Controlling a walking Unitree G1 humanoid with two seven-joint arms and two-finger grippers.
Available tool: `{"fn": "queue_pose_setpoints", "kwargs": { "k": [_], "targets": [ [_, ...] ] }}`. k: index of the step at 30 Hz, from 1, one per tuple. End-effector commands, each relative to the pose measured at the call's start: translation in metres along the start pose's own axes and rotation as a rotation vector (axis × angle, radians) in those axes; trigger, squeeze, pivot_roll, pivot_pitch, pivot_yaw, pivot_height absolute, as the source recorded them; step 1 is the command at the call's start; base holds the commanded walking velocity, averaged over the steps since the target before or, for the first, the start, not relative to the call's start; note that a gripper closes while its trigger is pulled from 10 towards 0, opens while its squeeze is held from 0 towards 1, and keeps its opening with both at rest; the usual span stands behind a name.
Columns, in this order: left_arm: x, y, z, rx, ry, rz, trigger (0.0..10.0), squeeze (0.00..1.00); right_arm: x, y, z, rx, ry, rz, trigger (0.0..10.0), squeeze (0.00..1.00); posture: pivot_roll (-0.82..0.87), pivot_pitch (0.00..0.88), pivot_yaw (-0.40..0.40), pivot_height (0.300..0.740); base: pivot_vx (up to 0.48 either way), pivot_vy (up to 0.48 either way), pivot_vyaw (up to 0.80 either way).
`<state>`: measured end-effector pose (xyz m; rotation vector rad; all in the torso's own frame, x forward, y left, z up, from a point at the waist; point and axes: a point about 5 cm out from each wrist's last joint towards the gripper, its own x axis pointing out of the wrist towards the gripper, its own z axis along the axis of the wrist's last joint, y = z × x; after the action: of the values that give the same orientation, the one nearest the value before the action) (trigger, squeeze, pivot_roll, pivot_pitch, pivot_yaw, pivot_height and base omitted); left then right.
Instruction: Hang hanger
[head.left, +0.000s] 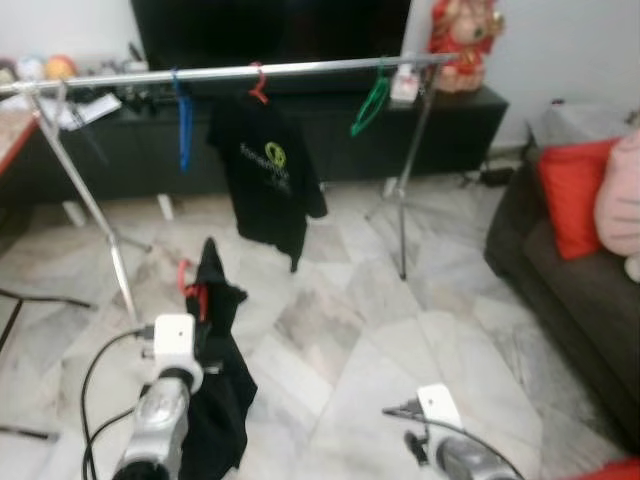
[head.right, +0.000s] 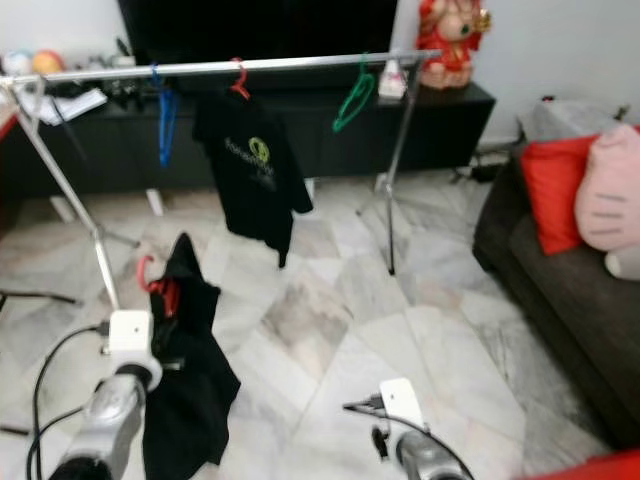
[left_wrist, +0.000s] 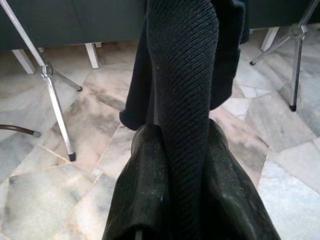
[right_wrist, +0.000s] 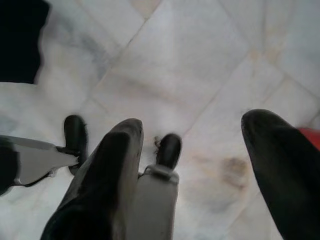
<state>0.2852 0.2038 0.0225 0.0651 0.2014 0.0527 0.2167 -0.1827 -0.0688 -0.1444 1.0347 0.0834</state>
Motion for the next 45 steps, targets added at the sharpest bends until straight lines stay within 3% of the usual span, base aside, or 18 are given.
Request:
{"fn": "queue_pose_setpoints", "kwargs": {
  "k": [1,13,24,45],
  "targets": [
    [0.004,0.007,0.011,0.014,-0.044,0.013,10.0,0.00,0.000,0.004,0.003,0.015,-0.011,0.009,10.0,0.00,-0.02,0.000,-0.024,0.740,0.000,0.251,0.00],
    [0.006,0.010,0.013,0.017,-0.044,0.013,10.0,0.00,0.001,0.008,0.004,0.025,-0.017,0.013,10.0,0.00,-0.02,0.000,-0.015,0.740,0.000,0.251,0.00],
    [0.010,0.003,0.017,0.014,-0.044,-0.010,10.0,0.00,0.001,0.005,0.011,0.039,-0.034,-0.002,10.0,0.00,-0.05,0.000,-0.009,0.740,0.000,0.250,0.00],
    [0.007,0.007,0.010,0.023,-0.005,-0.005,10.0,0.00,0.000,0.003,0.021,0.010,-0.060,-0.005,10.0,0.00,-0.05,0.000,-0.001,0.740,0.000,0.000,0.00]
  ]
}}
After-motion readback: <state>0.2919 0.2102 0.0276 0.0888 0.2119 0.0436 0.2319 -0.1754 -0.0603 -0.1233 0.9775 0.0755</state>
